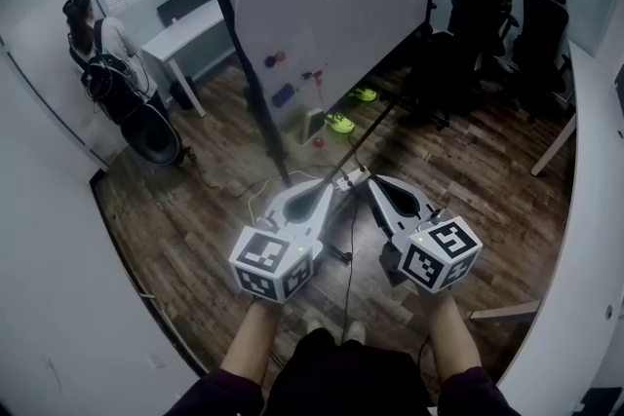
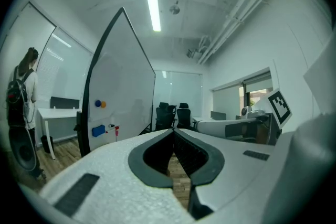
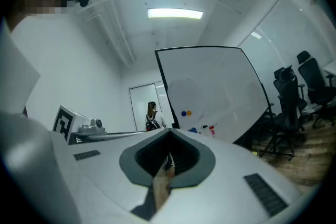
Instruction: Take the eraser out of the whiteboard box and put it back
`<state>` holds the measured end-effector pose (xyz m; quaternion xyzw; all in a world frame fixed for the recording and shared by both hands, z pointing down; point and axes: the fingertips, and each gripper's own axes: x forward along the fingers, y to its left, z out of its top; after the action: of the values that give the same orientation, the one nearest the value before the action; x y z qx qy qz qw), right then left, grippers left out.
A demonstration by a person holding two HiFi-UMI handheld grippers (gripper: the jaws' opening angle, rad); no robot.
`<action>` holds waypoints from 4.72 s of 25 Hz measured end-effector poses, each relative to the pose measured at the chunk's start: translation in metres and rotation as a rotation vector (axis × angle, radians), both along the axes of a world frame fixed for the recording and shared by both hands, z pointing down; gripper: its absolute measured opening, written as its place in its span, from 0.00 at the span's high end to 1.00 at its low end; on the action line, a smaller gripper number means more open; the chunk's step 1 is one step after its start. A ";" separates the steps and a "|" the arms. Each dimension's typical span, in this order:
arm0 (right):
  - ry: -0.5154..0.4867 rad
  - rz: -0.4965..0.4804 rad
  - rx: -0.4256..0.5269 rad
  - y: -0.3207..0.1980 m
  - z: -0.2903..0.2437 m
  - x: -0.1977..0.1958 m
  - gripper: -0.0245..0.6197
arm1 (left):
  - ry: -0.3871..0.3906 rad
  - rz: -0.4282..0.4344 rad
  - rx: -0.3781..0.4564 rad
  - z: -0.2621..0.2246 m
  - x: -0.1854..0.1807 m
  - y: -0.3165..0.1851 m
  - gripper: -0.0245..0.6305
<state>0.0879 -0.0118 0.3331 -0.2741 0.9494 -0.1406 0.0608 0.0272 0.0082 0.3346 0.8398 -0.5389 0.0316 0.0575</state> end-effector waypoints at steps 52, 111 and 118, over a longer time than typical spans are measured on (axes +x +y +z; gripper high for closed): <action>0.044 -0.033 -0.074 -0.185 0.046 -0.130 0.96 | 0.021 -0.059 -0.077 0.045 -0.139 -0.182 0.96; 0.137 -0.266 -0.326 -0.298 0.205 -0.212 0.54 | 0.093 -0.327 -0.219 0.153 -0.187 -0.244 0.96; 0.131 -0.236 -0.314 -0.299 0.205 -0.210 0.60 | 0.102 -0.342 -0.224 0.156 -0.193 -0.238 0.96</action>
<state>-0.1225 -0.3112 0.5380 -0.1758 0.9432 -0.2751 -0.0616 -0.1655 -0.2295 0.4903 0.7252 -0.6629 0.0384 0.1822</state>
